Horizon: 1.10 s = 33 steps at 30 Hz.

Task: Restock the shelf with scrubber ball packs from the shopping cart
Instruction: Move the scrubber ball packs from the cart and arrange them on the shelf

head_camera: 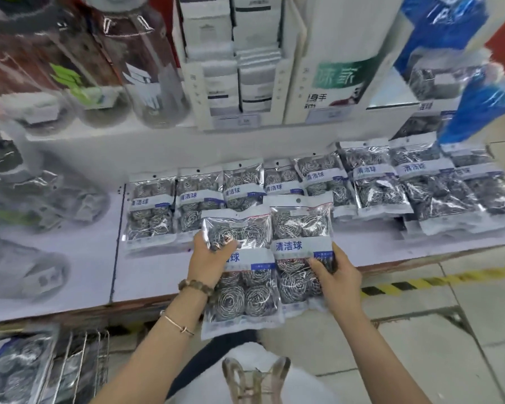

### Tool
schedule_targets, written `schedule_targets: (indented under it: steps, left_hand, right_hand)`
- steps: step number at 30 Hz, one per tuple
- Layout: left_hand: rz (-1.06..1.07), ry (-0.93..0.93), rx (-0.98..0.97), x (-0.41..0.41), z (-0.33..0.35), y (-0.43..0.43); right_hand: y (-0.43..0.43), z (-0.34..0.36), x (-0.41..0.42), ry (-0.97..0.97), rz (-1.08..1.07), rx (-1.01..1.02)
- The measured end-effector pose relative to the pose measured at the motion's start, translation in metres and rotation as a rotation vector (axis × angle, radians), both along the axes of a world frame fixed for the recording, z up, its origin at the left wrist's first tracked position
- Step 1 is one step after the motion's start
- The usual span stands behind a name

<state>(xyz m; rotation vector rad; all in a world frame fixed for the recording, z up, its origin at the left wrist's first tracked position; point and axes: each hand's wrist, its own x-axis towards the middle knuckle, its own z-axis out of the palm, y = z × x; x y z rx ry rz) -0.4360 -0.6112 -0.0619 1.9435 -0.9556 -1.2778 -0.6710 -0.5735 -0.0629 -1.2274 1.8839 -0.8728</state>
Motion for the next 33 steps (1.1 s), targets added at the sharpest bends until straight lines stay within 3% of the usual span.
schedule_targets:
  steps: [9, 20, 33]
  left_hand:
    - [-0.127, -0.057, 0.056, -0.012, -0.011, -0.098]
    - [-0.088, -0.087, 0.072, -0.007, -0.029, -0.181]
    - [0.071, -0.05, 0.154, -0.016, -0.054, -0.215]
  right_hand:
    - [-0.087, -0.01, -0.011, 0.099, 0.004, 0.144]
    - [-0.165, -0.033, -0.001, 0.185, -0.031, 0.324]
    - [-0.225, -0.042, 0.008, 0.129, 0.054, 0.276]
